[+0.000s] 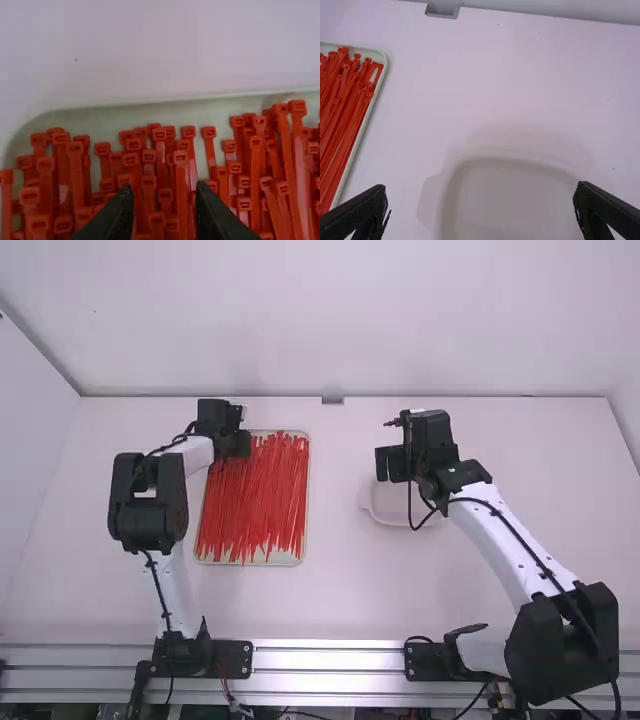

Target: Fasten the cable tie

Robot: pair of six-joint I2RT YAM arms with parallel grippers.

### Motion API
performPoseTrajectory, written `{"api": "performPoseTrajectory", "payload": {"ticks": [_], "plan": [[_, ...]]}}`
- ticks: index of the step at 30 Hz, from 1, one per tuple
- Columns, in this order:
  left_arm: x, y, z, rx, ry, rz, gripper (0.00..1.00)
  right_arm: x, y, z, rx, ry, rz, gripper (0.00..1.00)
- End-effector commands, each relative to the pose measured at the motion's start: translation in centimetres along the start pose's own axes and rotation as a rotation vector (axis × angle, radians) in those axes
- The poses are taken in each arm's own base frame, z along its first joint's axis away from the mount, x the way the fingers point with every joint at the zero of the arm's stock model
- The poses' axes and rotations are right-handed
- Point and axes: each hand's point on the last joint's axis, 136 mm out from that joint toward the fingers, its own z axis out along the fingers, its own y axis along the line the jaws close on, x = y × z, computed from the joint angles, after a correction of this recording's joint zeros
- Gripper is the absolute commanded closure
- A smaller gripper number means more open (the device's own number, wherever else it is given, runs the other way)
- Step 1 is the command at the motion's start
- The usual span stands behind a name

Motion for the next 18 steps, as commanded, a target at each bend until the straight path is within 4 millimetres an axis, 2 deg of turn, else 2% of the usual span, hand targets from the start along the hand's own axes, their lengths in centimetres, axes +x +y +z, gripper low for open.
{"api": "performPoseTrajectory", "payload": {"ticks": [1, 12, 18], "plan": [[2.08, -0.18, 1.17, -0.006, 0.051, -0.008, 0.72, -1.36, 0.01, -0.3, 0.001, -0.026, 0.001, 0.01], [1.3, 0.34, 1.05, -0.035, 0.034, -0.042, 0.81, -1.29, 0.01, -0.3, 0.001, -0.023, 0.001, 0.01], [1.09, 0.36, 0.86, -0.036, 0.043, -0.056, 0.82, -1.27, 0.0, -0.3, 0.001, -0.022, 0.001, 0.01]]}}
